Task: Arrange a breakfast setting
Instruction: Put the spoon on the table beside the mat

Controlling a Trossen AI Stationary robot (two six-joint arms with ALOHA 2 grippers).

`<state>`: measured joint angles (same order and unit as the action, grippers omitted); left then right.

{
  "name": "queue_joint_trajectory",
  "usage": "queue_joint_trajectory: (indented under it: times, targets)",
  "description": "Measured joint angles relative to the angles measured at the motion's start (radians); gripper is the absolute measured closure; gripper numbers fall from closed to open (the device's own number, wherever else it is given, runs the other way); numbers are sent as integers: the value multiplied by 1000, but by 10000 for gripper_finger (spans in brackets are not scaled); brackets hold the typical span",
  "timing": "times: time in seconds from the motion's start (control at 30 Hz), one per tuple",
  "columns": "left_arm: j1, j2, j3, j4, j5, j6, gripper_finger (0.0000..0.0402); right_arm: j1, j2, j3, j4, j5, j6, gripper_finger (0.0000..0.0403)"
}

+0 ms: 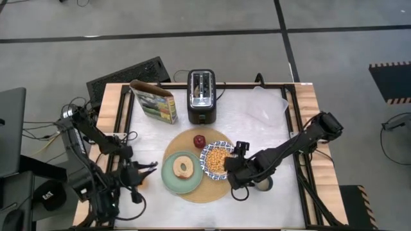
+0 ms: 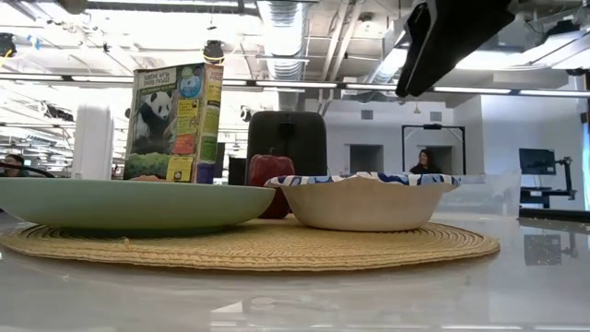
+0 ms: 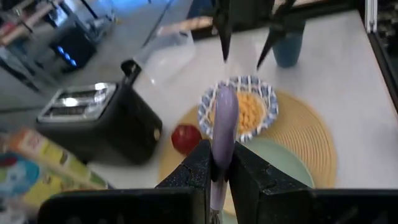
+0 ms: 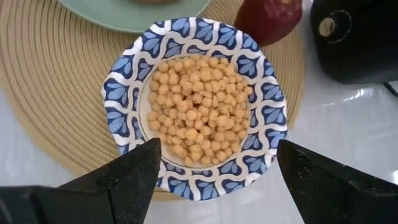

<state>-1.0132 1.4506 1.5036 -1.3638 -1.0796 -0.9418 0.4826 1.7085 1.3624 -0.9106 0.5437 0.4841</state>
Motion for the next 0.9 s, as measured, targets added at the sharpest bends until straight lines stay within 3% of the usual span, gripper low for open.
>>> queue_joint_trajectory:
  times: [0.27, 0.5, 0.73, 0.9]
  targets:
    - [87, 34, 0, 218, -35, 345, 381, 2, -60, -36, 18, 7, -14, 58]
    - [146, 69, -1, 385, -78, 661, 381, -9, -246, -256, 219, -12, 5, 58]
    - [204, 118, -1, 448, -70, 966, 381, -48, -423, -393, 367, -77, 123, 58]
    - [235, 153, -1, 484, -52, 1080, 381, -47, -471, -421, 387, -79, 235, 58]
